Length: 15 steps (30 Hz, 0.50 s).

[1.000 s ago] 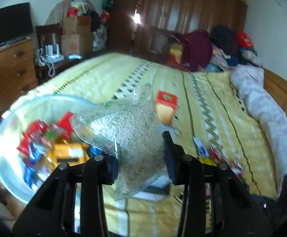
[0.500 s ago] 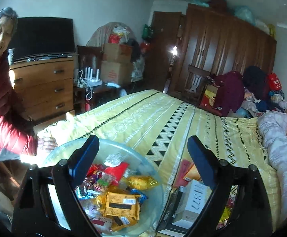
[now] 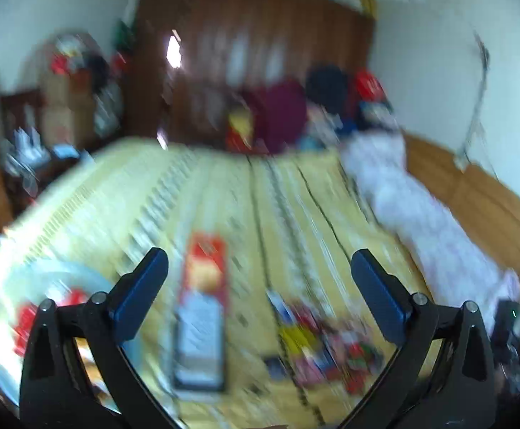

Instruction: Organize snacks

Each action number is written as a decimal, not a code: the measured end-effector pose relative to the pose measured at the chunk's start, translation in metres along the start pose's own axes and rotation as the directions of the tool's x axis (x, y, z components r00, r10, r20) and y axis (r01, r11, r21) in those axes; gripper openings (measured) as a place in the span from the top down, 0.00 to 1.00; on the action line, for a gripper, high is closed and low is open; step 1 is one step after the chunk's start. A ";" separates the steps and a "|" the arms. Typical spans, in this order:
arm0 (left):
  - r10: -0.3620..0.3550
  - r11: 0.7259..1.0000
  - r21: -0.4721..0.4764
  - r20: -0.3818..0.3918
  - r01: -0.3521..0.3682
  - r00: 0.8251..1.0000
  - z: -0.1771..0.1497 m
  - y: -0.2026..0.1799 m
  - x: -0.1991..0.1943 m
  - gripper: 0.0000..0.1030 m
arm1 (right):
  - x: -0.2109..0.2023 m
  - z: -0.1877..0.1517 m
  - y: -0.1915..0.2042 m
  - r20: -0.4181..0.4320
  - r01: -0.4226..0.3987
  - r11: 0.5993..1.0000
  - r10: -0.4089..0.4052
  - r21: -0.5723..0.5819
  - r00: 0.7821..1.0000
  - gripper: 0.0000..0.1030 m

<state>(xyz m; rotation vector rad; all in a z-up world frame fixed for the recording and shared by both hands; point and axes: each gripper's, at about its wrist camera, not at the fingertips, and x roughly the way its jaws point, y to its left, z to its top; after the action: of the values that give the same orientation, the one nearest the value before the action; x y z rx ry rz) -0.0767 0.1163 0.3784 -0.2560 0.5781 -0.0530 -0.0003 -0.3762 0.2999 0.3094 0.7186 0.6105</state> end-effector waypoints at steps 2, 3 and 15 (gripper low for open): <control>-0.066 0.997 0.016 -0.179 0.070 0.982 -0.051 -0.023 0.057 0.16 | 0.015 -0.021 -0.008 -0.057 0.002 1.000 0.000 0.030 0.998 0.07; -0.098 0.994 0.025 -0.271 0.109 0.957 -0.080 -0.035 0.087 0.34 | 0.022 -0.035 -0.014 -0.088 0.005 0.999 0.000 0.048 0.996 0.07; 0.079 0.997 0.029 -0.523 -0.074 0.849 -0.215 -0.029 0.254 0.49 | 0.042 -0.105 -0.059 -0.216 0.082 0.984 -0.046 0.158 0.975 0.07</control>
<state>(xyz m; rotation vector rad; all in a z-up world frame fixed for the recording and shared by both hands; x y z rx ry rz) 0.0191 0.0093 0.0772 -0.2095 1.1356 -0.0477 -0.0239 -0.3902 0.1760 0.3767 0.9843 0.5276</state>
